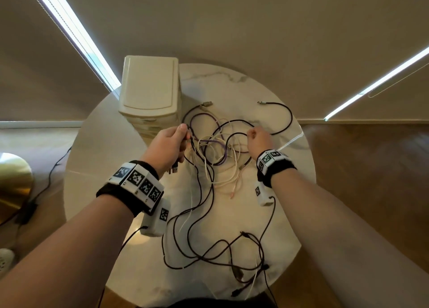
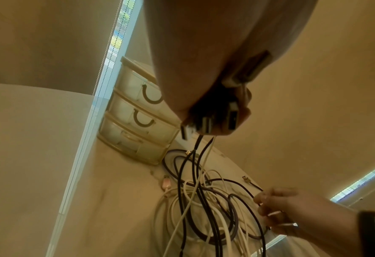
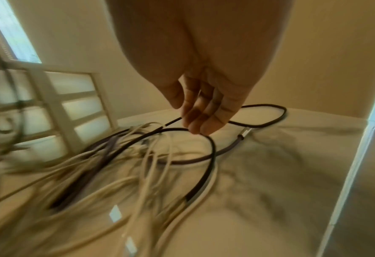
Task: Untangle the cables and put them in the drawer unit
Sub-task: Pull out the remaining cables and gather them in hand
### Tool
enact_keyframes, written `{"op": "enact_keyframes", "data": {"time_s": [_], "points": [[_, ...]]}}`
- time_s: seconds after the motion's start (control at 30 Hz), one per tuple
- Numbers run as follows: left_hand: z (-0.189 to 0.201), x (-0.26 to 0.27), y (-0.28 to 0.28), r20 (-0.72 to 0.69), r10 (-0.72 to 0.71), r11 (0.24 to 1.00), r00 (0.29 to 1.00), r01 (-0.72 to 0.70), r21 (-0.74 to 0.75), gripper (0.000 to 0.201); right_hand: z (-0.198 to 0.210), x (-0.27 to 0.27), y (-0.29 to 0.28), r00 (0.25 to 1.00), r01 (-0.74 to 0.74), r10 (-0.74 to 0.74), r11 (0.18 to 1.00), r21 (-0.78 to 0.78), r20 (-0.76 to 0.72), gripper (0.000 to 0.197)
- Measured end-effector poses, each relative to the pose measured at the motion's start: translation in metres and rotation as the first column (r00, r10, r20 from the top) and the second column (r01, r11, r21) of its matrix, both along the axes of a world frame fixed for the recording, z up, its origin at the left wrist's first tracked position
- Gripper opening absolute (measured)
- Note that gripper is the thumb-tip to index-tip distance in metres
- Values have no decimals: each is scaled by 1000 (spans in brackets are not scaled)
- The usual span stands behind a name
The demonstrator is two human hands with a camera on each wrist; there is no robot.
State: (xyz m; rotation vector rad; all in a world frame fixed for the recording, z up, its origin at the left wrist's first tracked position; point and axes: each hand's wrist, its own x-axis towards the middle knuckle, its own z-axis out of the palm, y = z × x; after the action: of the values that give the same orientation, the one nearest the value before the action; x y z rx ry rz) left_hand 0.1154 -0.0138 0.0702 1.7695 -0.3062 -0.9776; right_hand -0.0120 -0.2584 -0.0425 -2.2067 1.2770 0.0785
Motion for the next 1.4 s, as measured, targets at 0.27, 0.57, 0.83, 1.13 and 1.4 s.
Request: {"op": "enact_keyframes", "data": {"time_s": [0.27, 0.57, 0.83, 1.13, 1.4], "points": [[-12, -1, -14, -19, -40, 999, 999, 40, 5, 40, -14, 28, -83, 988, -63, 45, 990, -125, -147, 62], [-21, -2, -11, -81, 0, 1000, 997, 1, 9, 39, -37, 47, -122, 882, -294, 176, 931, -218, -436, 32], [-24, -7, -10, -77, -1, 1000, 997, 2, 20, 39, -40, 40, -138, 901, -342, 257, 917, -206, -351, 59], [-29, -13, -14, -125, -1, 1000, 992, -1, -14, 38, -18, 12, -67, 886, -452, 397, 856, -251, -240, 23], [-18, -17, -9, -282, 20, 994, 959, -49, -95, 30, 65, 9, -16, 883, -324, 339, 941, -102, 326, 26]]}}
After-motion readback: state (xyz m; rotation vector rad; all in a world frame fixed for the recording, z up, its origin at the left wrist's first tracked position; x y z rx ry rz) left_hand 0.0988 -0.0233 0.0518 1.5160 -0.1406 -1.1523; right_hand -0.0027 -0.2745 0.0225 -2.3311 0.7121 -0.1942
